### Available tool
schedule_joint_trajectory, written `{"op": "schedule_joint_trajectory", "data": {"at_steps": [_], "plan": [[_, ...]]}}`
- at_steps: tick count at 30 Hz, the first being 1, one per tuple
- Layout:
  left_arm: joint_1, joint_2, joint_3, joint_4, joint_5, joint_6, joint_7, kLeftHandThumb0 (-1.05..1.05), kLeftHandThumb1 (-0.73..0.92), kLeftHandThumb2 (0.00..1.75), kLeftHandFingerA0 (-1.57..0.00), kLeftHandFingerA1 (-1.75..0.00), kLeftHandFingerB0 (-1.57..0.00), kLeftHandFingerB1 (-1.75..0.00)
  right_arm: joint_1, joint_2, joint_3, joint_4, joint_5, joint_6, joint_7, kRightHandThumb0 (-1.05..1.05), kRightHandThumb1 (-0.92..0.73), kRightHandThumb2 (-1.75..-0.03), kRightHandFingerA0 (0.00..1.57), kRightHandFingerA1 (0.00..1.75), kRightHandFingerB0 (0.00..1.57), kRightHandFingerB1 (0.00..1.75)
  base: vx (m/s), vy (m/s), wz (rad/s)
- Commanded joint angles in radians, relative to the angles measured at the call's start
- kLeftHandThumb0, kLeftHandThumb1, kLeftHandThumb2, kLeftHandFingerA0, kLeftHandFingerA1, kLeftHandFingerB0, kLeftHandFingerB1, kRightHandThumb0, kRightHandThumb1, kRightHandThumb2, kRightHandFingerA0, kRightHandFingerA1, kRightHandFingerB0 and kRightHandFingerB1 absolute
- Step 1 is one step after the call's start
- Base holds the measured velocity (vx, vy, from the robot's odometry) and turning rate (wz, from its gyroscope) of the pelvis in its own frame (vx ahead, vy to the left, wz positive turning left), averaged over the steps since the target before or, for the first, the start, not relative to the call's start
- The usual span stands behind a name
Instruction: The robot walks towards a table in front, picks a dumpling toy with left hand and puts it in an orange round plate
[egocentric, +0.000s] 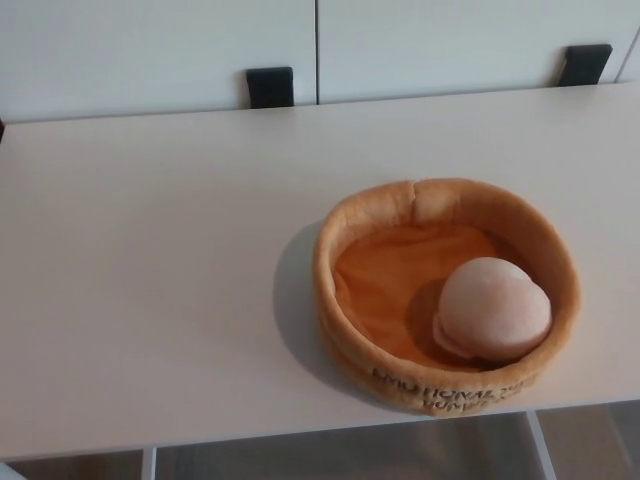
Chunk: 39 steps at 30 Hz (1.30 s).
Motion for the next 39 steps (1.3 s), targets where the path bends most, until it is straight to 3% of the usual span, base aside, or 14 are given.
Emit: {"op": "schedule_joint_trajectory", "data": {"at_steps": [1, 4, 10, 11, 12, 16, 17, 20, 21, 27, 28, 29, 31, 39], "plan": [[-0.485, -0.063, -0.298, 0.679, 0.255, 0.084, 0.393, -0.45, 0.59, 0.57, -0.46, -0.47, -0.56, -0.47, 0.030, -0.003, -0.006, 0.000, -0.006, -0.039, -0.017, -0.25, -0.61, -0.59, 0.68, 0.48, 0.46, 0.39, 0.00, 0.000, 0.00], [-0.489, -0.084, -0.262, 0.700, 0.188, 0.136, 0.441, -0.43, 0.63, 0.59, -0.50, -0.61, -0.75, -0.57, 0.031, 0.007, -0.004, 0.003, -0.008, -0.038, -0.018, -0.23, -0.58, -0.57, 0.67, 0.48, 0.45, 0.38, 0.00, 0.000, 0.00], [-0.548, -0.155, -0.284, 0.892, 0.161, 0.132, 0.689, -0.46, 0.69, 0.60, -0.57, -0.60, -0.54, -0.47, 0.013, 0.001, 0.004, 0.010, -0.018, -0.032, -0.020, -0.36, -0.51, -0.70, 0.58, 0.54, 0.37, 0.44, 0.00, 0.000, 0.00], [-0.541, -0.150, -0.263, 0.904, 0.121, 0.081, 0.649, -0.46, 0.59, 0.90, -0.50, -0.65, -0.34, -0.53, 0.011, -0.002, -0.005, 0.012, -0.009, -0.033, -0.010, -0.36, -0.50, -0.70, 0.58, 0.55, 0.36, 0.44, 0.00, 0.000, 0.00], [-0.542, -0.146, -0.254, 0.920, 0.094, 0.052, 0.628, -0.43, 0.73, 0.62, -0.55, -0.50, -0.40, -0.37, 0.008, -0.007, -0.009, 0.009, -0.004, -0.034, 0.001, -0.37, -0.49, -0.70, 0.56, 0.54, 0.36, 0.44, 0.00, 0.000, 0.00], [-0.558, -0.143, -0.269, 0.957, 0.080, 0.037, 0.642, -0.43, 0.73, 0.62, -0.55, -0.50, -0.40, -0.37, 0.007, -0.009, -0.009, 0.007, -0.004, -0.035, 0.003, -0.37, -0.49, -0.70, 0.56, 0.54, 0.36, 0.44, 0.00, 0.000, 0.00], [-0.559, -0.128, -0.271, 0.963, 0.072, 0.011, 0.629, -0.49, 0.59, 0.91, -0.49, -0.61, -0.33, -0.51, -0.004, -0.007, 0.000, 0.001, -0.013, -0.035, -0.005, -0.37, -0.52, -0.72, 0.58, 0.55, 0.35, 0.44, 0.00, 0.000, 0.00], [-0.571, -0.124, -0.285, 0.989, 0.062, -0.002, 0.641, -0.49, 0.59, 0.91, -0.49, -0.61, -0.33, -0.51, -0.005, -0.007, 0.001, 0.000, -0.014, -0.035, -0.006, -0.37, -0.52, -0.72, 0.58, 0.55, 0.35, 0.44, 0.00, 0.000, 0.00], [-0.570, -0.125, -0.296, 0.995, 0.065, -0.005, 0.644, -0.44, 0.77, 0.63, -0.54, -0.48, -0.41, -0.39, -0.004, -0.008, 0.003, 0.000, -0.015, -0.036, -0.004, -0.37, -0.52, -0.72, 0.56, 0.54, 0.37, 0.45, 0.00, 0.000, 0.00], [-0.598, -0.140, -0.337, 1.039, 0.060, -0.001, 0.685, -0.42, 0.76, 0.62, -0.56, -0.50, -0.40, -0.38, -0.010, -0.017, 0.003, -0.005, -0.015, -0.035, 0.000, -0.37, -0.52, -0.72, 0.56, 0.54, 0.37, 0.44, 0.00, 0.000, 0.00], [-0.606, -0.141, -0.345, 1.046, 0.062, -0.001, 0.691, -0.49, 0.60, 0.91, -0.49, -0.60, -0.36, -0.52, -0.014, -0.018, 0.003, -0.006, -0.015, -0.036, 0.002, -0.37, -0.52, -0.72, 0.56, 0.54, 0.36, 0.45, 0.00, 0.000, 0.00], [-0.610, -0.139, -0.354, 1.055, 0.062, -0.006, 0.698, -0.49, 0.60, 0.91, -0.49, -0.60, -0.36, -0.52, -0.015, -0.018, 0.005, -0.005, -0.017, -0.037, 0.002, -0.37, -0.52, -0.72, 0.56, 0.54, 0.36, 0.45, 0.00, 0.000, 0.00], [-0.619, -0.135, -0.363, 1.065, 0.052, -0.009, 0.692, -0.46, 0.74, 0.62, -0.54, -0.48, -0.41, -0.38, -0.017, -0.019, 0.001, -0.005, -0.013, -0.038, 0.010, -0.36, -0.51, -0.71, 0.56, 0.54, 0.36, 0.45, 0.00, 0.000, 0.00], [-0.636, -0.123, -0.405, 1.085, 0.023, -0.024, 0.701, -0.46, 0.77, 0.62, -0.54, -0.50, -0.41, -0.38, -0.027, -0.017, -0.001, 0.001, -0.014, -0.032, 0.004, -0.36, -0.51, -0.71, 0.57, 0.54, 0.38, 0.45, 0.00, 0.000, 0.00]]}}
